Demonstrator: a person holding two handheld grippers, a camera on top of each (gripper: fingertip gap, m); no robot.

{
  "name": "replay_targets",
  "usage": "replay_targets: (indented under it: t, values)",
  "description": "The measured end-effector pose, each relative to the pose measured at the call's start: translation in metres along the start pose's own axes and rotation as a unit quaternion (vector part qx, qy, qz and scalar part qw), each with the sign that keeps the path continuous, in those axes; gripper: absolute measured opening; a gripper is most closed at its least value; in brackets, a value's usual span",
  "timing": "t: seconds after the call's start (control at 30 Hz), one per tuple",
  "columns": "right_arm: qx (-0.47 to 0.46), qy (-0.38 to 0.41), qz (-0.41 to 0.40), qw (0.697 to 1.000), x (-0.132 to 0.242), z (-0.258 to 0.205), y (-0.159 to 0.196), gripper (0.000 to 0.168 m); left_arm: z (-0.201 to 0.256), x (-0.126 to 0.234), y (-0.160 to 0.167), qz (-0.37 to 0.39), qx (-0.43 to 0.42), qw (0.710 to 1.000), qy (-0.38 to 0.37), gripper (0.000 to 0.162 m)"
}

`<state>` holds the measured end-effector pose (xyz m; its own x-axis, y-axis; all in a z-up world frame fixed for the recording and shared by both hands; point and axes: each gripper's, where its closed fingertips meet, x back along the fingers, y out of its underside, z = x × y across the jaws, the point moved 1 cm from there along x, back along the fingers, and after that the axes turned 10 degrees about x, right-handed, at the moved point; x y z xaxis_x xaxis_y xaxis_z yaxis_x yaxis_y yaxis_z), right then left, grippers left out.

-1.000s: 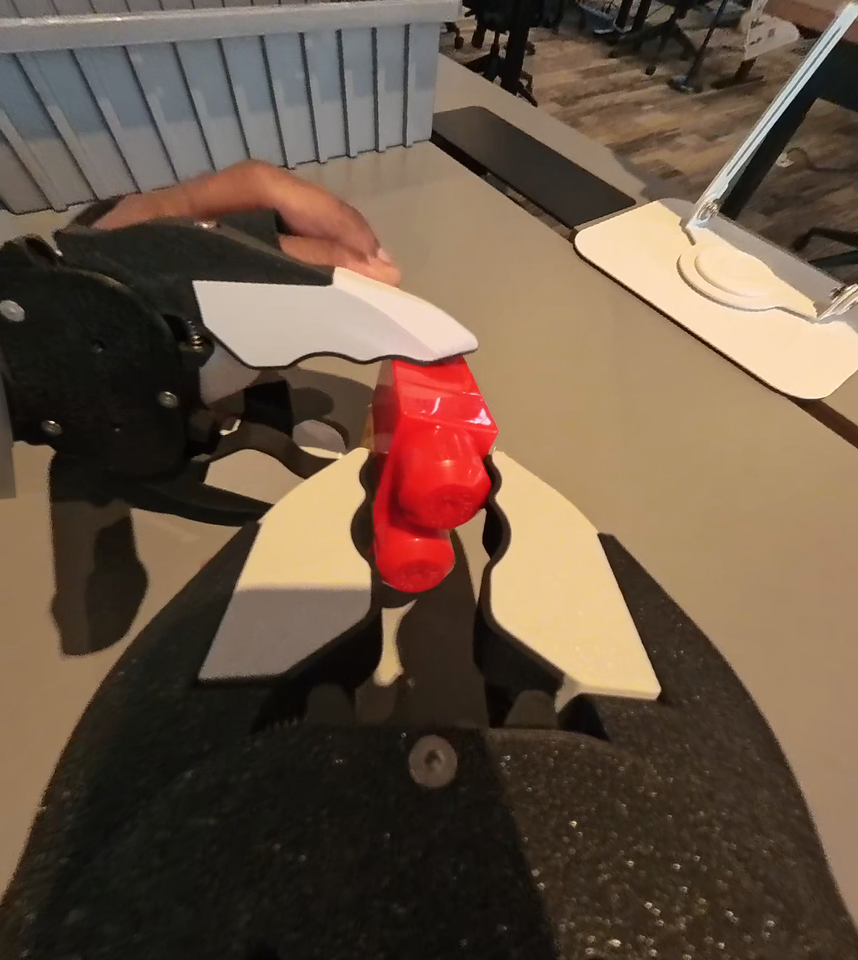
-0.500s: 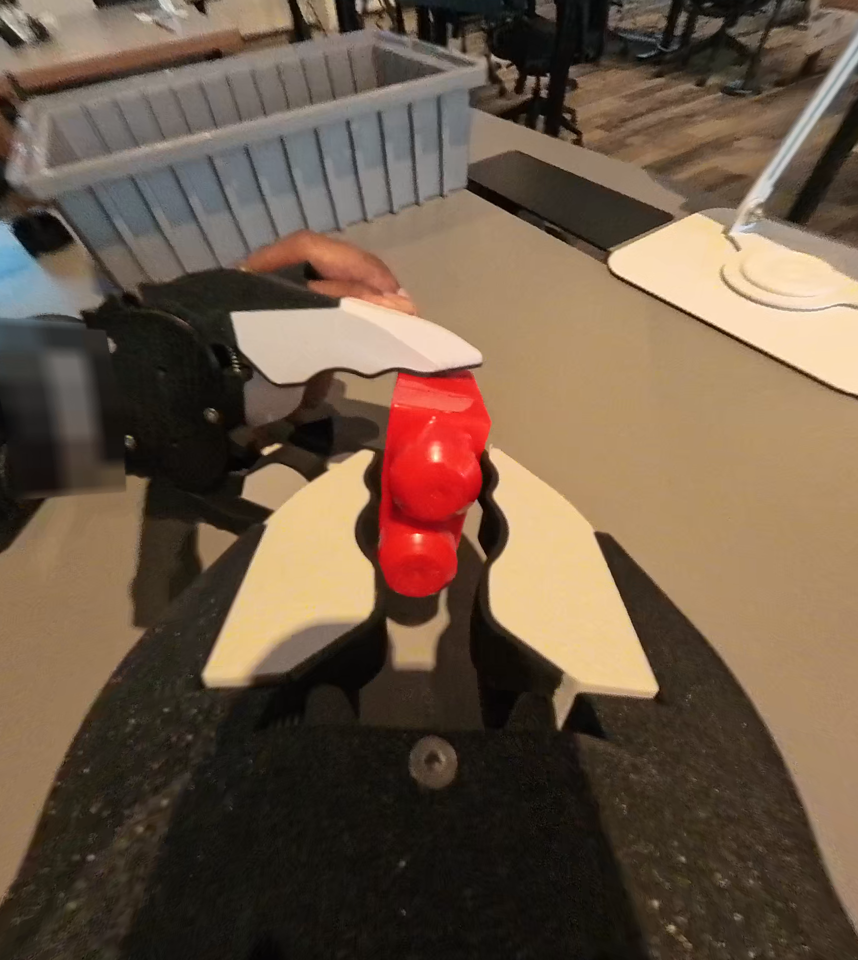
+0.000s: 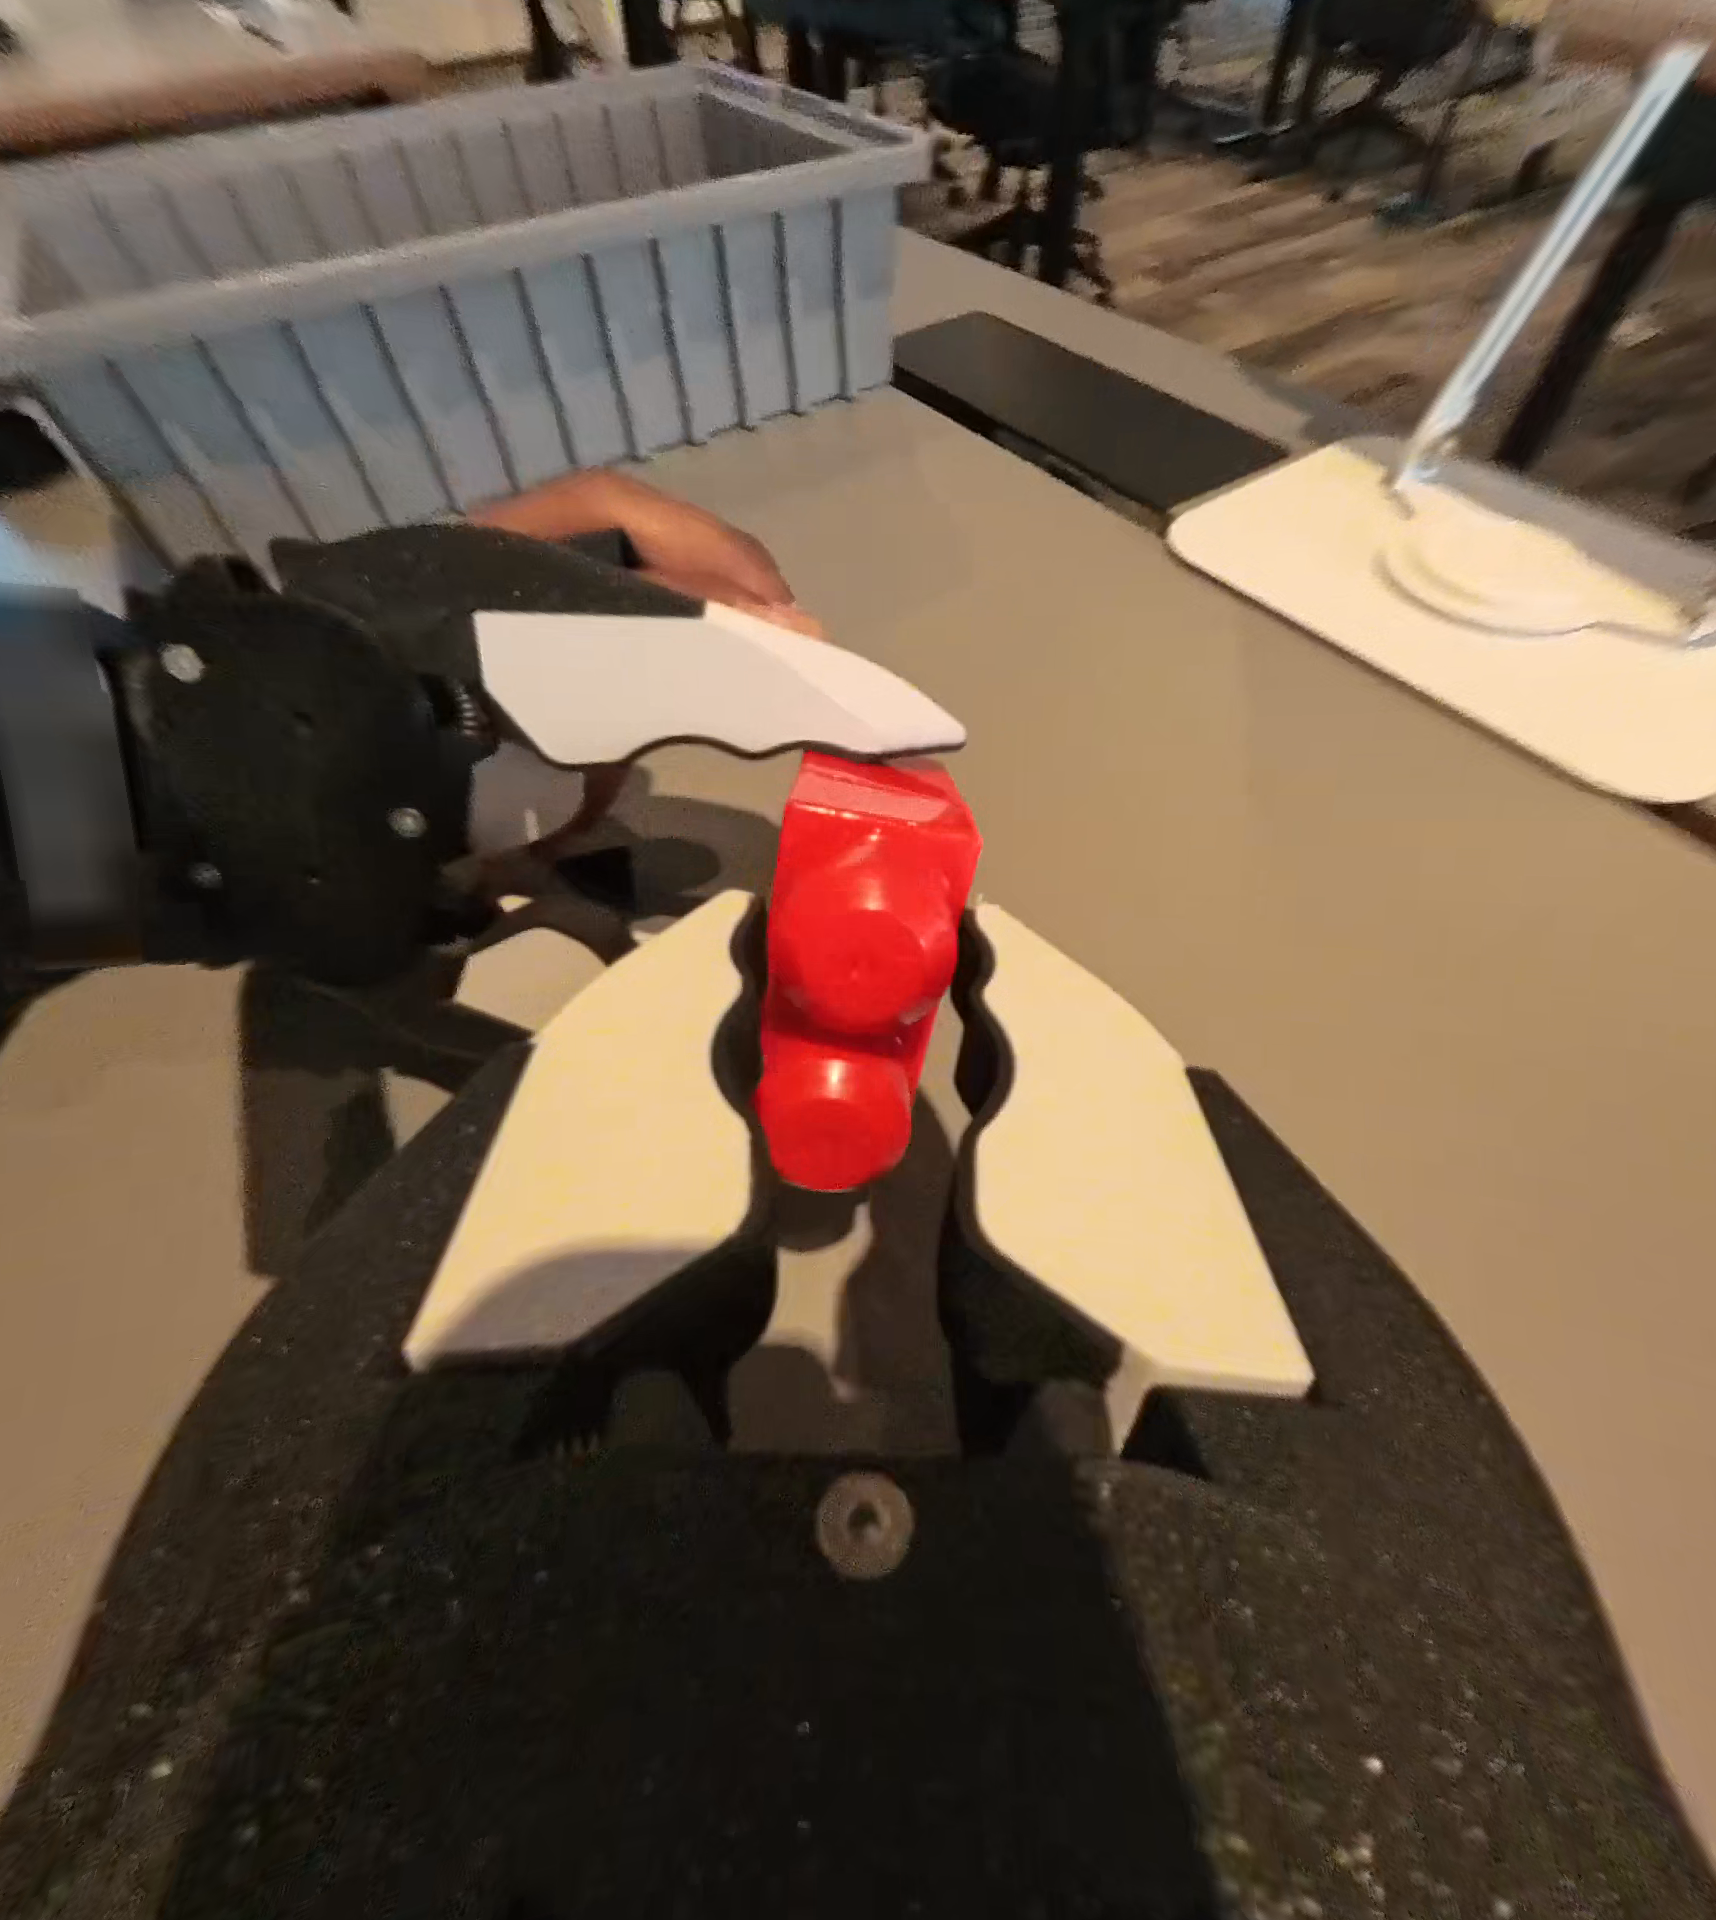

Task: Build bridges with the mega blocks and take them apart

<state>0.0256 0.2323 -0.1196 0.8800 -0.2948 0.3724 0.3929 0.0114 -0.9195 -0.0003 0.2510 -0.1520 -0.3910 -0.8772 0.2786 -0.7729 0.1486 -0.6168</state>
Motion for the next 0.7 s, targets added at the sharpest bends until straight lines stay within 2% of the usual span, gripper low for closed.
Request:
replay_targets:
  t: [0.13, 0.2, 0.3, 0.4, 0.47, 0.57, 0.63, 0.7]
  values:
    - [0.022, 0.035, 0.003, 0.999, 0.003, -0.001, -0.005, 0.035, 0.002, 0.0, -0.003, -0.004, 0.046, 0.999, 0.019, 0.075]
    - [-0.043, -0.012, 0.037, 0.998, 0.005, -0.001, -0.009, 0.035, 0.005, 0.002, -0.007, 0.013, 0.085, 0.995, 0.044, 0.075]
    - [-0.139, -0.089, 0.092, 0.982, 0.01, 0.002, -0.011, 0.034, 0.008, 0.004, -0.013, 0.024, 0.125, 0.99, 0.065, 0.075]
    - [-0.17, -0.105, 0.115, 0.973, 0.012, 0.005, -0.013, 0.034, 0.009, 0.003, -0.012, 0.026, 0.154, 0.985, 0.079, 0.075]
    - [-0.131, -0.088, 0.129, 0.979, 0.018, 0.007, -0.02, 0.034, 0.006, 0.003, -0.006, 0.02, 0.186, 0.979, 0.087, 0.074]
    - [-0.066, -0.047, 0.122, 0.989, 0.035, 0.011, -0.04, 0.034, 0.003, 0.002, 0.003, 0.007, 0.186, 0.979, 0.08, 0.074]
    - [-0.023, 0.004, 0.101, 0.995, 0.06, 0.021, -0.056, 0.034, 0.003, 0.002, 0.0, 0.008, 0.194, 0.978, 0.082, 0.074]
    - [0.024, 0.076, 0.077, 0.994, 0.101, 0.043, -0.072, 0.034, 0.005, 0.002, -0.008, 0.011, 0.198, 0.976, 0.088, 0.074]
